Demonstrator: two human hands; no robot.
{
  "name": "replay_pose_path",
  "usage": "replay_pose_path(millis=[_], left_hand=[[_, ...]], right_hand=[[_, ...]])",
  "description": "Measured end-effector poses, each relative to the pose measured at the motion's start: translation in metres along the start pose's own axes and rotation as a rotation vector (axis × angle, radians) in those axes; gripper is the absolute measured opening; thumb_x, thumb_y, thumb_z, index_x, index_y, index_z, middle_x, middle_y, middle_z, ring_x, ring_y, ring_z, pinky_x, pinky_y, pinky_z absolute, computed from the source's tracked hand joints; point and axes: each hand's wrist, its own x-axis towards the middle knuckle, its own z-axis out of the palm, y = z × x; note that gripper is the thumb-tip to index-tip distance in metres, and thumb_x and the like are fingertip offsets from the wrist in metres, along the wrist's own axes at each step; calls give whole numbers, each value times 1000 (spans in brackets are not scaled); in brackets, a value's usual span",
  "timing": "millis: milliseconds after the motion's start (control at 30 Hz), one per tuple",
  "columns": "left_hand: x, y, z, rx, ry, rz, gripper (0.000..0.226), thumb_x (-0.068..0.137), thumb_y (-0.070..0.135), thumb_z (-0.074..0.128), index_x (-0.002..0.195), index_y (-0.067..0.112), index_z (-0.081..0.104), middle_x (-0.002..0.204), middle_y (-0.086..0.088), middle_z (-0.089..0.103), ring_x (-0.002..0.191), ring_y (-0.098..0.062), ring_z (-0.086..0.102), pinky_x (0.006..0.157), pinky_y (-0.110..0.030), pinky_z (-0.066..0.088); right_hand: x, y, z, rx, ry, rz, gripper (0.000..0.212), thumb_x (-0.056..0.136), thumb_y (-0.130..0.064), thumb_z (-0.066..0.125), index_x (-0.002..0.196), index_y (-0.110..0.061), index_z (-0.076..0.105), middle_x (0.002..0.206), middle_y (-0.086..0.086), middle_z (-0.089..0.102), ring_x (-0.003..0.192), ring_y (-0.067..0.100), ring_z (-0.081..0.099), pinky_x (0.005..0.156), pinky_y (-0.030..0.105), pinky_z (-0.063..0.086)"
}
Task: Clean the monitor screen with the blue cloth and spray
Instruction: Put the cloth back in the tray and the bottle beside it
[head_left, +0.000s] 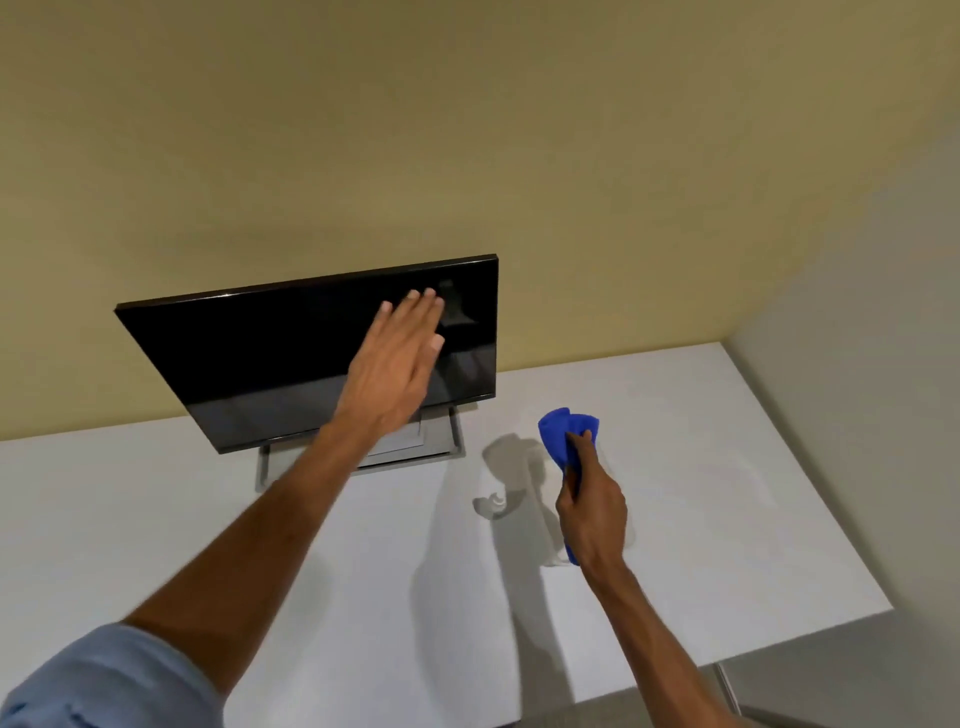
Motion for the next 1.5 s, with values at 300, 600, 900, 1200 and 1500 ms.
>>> replay_pose_path(millis=[300,600,900,1200,1500], left_hand=[[0,96,161,-130,-269,37,53,121,35,36,170,17,44,176,0,43,168,-17,29,140,-36,17],[-5,105,238,216,-732,296,43,116,27,55,155,11,59,163,-9,57,153,-25,48,131,-33,28],[-13,119,265,291,-927,147,29,110,35,55,128,27,76,139,14,72,137,-5,59,124,-27,28],[-5,131,267,343,-927,88,32,114,26,53,140,11,61,139,-7,71,134,-25,65,137,-37,25],[-34,93,219,11,-423,33,61,121,29,37,177,16,18,185,-3,15,173,-19,14,142,-39,6]], right_hand=[[27,54,42,-171,-240,113,27,105,-32,60,131,-30,65,93,-3,68,80,18,59,70,31,47],[21,93,70,41,-321,51,50,113,-22,48,162,-14,47,168,-1,44,153,17,43,123,27,35],[23,123,59,-334,-510,-37,19,100,-23,57,118,-21,65,108,-2,63,97,20,60,76,33,40],[35,118,47,-437,-688,-23,45,96,-27,71,140,-26,60,128,1,60,115,23,63,98,42,54],[36,94,29,-14,-282,-28,26,104,-15,64,127,-22,73,116,-7,77,95,14,73,74,13,48]])
